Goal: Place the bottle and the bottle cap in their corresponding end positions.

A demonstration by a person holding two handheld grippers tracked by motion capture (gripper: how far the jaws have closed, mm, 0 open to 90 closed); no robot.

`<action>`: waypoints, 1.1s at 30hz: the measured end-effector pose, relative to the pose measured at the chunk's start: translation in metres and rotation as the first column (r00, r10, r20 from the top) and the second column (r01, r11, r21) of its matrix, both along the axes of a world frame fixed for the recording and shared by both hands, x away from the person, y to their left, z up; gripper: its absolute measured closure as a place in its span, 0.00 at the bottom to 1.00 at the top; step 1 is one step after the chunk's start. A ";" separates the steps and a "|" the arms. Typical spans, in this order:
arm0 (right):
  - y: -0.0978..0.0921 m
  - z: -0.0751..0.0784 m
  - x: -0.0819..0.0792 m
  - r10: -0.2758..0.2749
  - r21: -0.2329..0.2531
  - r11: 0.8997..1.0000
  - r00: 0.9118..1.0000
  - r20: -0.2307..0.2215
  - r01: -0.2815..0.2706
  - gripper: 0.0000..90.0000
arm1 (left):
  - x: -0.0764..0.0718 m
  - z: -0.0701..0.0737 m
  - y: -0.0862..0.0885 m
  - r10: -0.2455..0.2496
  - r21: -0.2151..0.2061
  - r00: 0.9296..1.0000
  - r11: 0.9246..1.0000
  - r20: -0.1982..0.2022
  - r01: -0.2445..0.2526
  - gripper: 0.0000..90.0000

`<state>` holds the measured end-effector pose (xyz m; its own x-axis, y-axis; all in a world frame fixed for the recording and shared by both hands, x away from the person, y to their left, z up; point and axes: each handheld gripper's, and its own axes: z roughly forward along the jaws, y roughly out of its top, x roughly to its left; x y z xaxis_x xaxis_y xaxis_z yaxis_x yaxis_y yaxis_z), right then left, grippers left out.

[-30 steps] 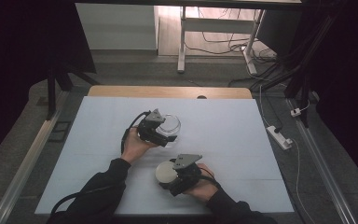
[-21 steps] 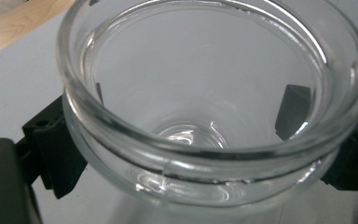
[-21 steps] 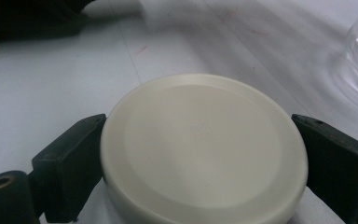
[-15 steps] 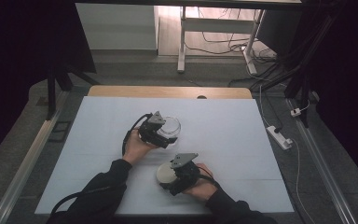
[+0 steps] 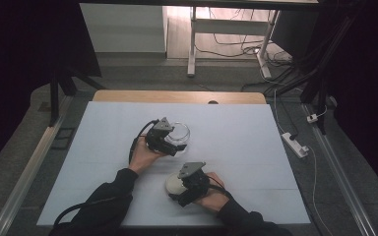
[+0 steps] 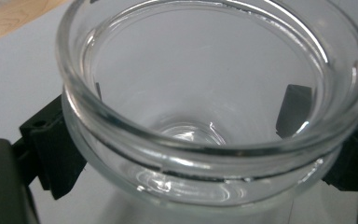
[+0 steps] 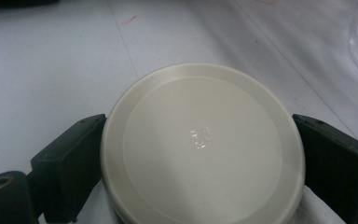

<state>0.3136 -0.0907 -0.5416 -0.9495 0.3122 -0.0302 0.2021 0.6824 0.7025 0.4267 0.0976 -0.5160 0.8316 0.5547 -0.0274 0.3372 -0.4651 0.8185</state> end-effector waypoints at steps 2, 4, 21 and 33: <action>-0.001 0.001 0.000 -0.005 0.013 1.000 1.000 -0.004 0.005 0.07 | 0.000 0.000 0.000 0.006 0.011 1.000 1.000 0.000 -0.006 0.05; -0.002 0.001 0.001 -0.006 0.026 1.000 1.000 -0.009 0.006 0.04 | 0.000 0.001 0.000 0.005 0.009 1.000 1.000 -0.005 -0.005 0.04; -0.011 0.011 0.000 -0.013 0.105 0.994 0.999 -0.032 0.016 0.01 | -0.005 0.003 0.007 0.023 0.013 0.999 1.000 -0.032 -0.023 0.00; -0.017 0.019 -0.003 -0.014 0.140 0.990 0.999 -0.037 0.019 0.01 | -0.016 0.011 0.016 0.040 -0.009 0.999 0.999 -0.035 -0.040 0.00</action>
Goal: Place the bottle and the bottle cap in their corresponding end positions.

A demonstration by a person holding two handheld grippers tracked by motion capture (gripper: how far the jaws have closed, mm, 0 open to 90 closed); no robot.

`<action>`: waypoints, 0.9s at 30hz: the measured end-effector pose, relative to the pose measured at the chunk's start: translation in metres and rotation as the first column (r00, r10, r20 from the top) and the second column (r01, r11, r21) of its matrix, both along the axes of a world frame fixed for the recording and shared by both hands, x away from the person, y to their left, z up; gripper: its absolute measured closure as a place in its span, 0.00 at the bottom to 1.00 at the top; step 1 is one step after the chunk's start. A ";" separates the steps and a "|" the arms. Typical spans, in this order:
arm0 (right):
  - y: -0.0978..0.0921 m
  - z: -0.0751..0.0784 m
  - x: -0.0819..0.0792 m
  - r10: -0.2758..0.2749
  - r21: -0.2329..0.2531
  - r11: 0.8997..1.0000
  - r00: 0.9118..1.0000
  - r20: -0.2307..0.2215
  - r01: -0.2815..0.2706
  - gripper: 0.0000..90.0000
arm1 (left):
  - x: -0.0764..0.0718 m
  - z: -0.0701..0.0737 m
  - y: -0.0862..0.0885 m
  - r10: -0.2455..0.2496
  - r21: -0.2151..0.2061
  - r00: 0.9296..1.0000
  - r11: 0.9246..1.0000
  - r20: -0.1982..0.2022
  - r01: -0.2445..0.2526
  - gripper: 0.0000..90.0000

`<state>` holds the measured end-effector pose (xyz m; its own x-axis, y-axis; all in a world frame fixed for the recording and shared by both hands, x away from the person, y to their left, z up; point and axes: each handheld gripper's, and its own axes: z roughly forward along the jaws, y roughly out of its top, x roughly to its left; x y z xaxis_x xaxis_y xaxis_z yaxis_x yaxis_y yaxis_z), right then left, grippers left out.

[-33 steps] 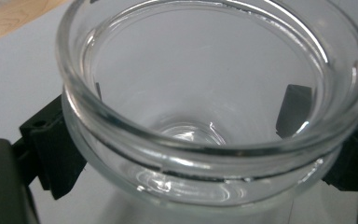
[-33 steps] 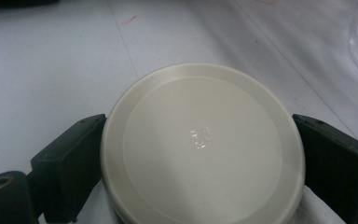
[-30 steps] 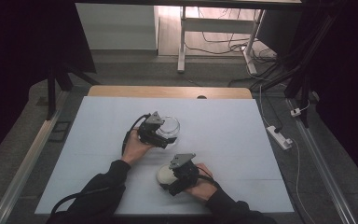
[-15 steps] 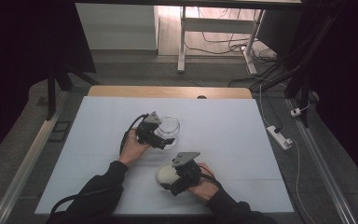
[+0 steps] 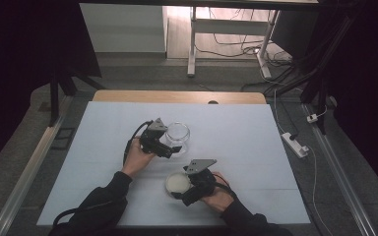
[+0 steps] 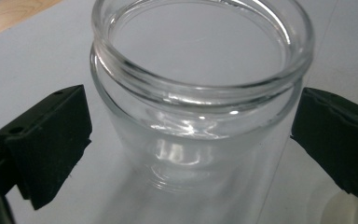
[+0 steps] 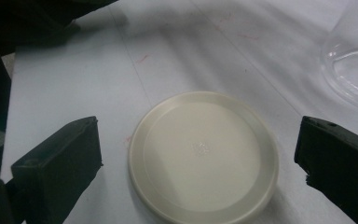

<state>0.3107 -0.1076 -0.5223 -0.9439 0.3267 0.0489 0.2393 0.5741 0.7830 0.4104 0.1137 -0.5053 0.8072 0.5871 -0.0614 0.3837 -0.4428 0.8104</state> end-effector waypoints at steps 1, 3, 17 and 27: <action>-0.001 0.001 0.000 -0.003 0.003 1.000 1.000 -0.002 0.003 0.01 | -0.001 0.000 0.001 0.002 0.000 1.000 1.000 0.001 -0.002 0.00; -0.004 0.003 0.000 -0.010 0.011 1.000 1.000 -0.004 0.010 0.01 | -0.004 0.001 0.002 0.003 -0.001 1.000 1.000 0.000 -0.003 0.00; -0.018 0.013 -0.003 -0.030 0.046 0.998 0.999 -0.019 0.031 0.00 | -0.026 0.007 0.011 -0.003 -0.002 1.000 1.000 -0.006 0.003 0.00; -0.034 0.023 -0.006 -0.074 0.062 0.995 0.997 -0.001 0.074 0.00 | -0.052 0.013 0.018 -0.028 -0.013 1.000 1.000 0.003 0.028 0.00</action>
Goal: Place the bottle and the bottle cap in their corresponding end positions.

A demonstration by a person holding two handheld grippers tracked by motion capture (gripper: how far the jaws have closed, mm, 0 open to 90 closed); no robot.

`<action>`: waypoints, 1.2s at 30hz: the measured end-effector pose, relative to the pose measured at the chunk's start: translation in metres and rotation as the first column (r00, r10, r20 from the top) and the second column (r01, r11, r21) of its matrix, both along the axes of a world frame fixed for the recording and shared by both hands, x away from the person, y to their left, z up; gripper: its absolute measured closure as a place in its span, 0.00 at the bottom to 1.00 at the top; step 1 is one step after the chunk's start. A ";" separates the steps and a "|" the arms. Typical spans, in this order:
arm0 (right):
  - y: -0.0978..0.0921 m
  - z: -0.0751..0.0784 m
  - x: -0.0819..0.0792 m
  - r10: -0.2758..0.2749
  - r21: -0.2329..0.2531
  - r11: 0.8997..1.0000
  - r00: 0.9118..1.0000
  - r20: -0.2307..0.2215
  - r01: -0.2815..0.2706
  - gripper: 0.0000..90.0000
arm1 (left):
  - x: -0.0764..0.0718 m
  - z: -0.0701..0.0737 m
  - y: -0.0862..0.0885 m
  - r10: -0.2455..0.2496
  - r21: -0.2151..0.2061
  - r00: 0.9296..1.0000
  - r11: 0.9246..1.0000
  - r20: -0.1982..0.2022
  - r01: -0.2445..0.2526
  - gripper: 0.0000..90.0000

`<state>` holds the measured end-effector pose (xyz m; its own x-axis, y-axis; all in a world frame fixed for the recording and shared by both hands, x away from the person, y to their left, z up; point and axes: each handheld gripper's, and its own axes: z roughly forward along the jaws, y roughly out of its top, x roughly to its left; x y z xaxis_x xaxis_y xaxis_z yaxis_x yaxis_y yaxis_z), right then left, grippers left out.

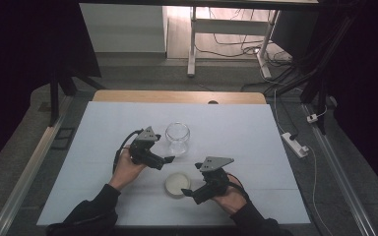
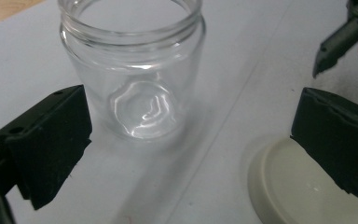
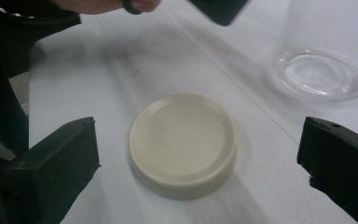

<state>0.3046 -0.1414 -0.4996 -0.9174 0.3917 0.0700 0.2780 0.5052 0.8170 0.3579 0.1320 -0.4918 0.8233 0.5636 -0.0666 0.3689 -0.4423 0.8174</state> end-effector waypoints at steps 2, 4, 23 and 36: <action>-0.003 0.001 -0.001 -0.008 -0.001 1.000 1.000 0.004 0.008 0.00 | -0.006 0.001 0.002 -0.002 -0.002 1.000 1.000 0.000 0.002 0.00; -0.007 0.003 -0.002 -0.017 -0.002 1.000 1.000 0.004 0.017 0.00 | -0.011 0.002 0.005 0.000 -0.009 1.000 1.000 0.003 0.000 0.00; -0.049 0.010 -0.017 -0.131 0.002 0.991 0.991 0.037 0.131 0.00 | -0.062 0.001 0.039 0.058 -0.056 0.998 0.997 -0.040 -0.060 0.00; -0.085 0.009 -0.026 -0.233 -0.012 0.972 0.972 0.038 0.234 0.00 | -0.100 -0.008 0.074 0.143 -0.032 0.987 0.989 -0.068 -0.145 0.00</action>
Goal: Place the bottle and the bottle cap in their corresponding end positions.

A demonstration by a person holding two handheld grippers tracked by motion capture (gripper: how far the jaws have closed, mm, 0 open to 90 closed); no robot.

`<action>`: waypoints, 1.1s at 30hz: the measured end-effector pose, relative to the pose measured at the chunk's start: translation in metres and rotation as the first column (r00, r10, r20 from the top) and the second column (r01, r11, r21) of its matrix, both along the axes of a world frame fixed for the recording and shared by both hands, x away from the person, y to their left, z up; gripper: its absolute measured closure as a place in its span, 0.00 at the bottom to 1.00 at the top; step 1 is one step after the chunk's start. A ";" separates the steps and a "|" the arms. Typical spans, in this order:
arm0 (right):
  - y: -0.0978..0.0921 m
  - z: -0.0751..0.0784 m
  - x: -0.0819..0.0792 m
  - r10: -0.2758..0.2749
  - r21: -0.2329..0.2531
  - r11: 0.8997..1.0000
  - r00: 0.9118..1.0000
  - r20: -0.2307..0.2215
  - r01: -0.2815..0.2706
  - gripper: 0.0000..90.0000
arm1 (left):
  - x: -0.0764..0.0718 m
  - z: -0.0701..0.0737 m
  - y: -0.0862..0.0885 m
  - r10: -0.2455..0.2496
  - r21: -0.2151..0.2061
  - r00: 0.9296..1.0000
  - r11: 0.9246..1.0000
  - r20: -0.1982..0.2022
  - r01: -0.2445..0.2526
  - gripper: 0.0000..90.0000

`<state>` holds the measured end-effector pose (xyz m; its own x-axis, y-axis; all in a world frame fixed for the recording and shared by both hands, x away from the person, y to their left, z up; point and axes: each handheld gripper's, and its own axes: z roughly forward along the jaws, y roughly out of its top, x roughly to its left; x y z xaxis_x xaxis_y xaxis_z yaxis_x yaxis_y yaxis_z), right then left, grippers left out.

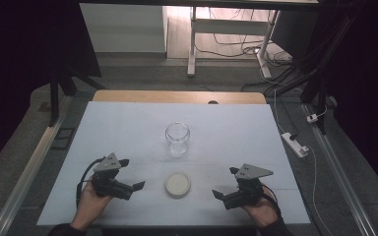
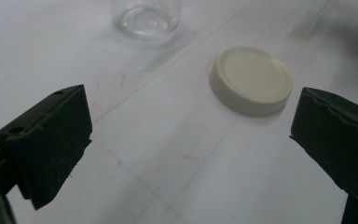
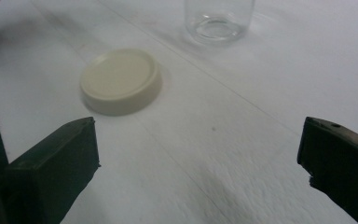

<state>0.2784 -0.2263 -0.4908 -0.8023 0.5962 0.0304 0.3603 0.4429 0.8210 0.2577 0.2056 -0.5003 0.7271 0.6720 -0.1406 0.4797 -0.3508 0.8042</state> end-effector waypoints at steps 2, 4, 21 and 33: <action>-0.006 0.000 -0.002 -0.017 -0.001 1.000 1.000 0.000 0.017 0.00 | -0.006 -0.002 0.004 0.012 0.007 1.000 1.000 -0.004 -0.012 0.00; -0.013 -0.001 -0.003 -0.038 -0.002 0.999 0.999 -0.003 0.038 0.00 | -0.012 -0.003 0.009 0.026 0.015 1.000 1.000 -0.007 -0.026 0.00; -0.062 -0.004 -0.023 -0.180 -0.011 0.984 0.983 -0.036 0.180 0.00 | -0.060 -0.015 0.055 0.164 0.044 0.986 0.986 -0.035 -0.163 0.00; -0.084 -0.007 -0.033 -0.247 -0.018 0.969 0.966 -0.074 0.246 0.00 | -0.074 -0.020 0.066 0.217 0.104 0.975 0.972 -0.053 -0.210 0.00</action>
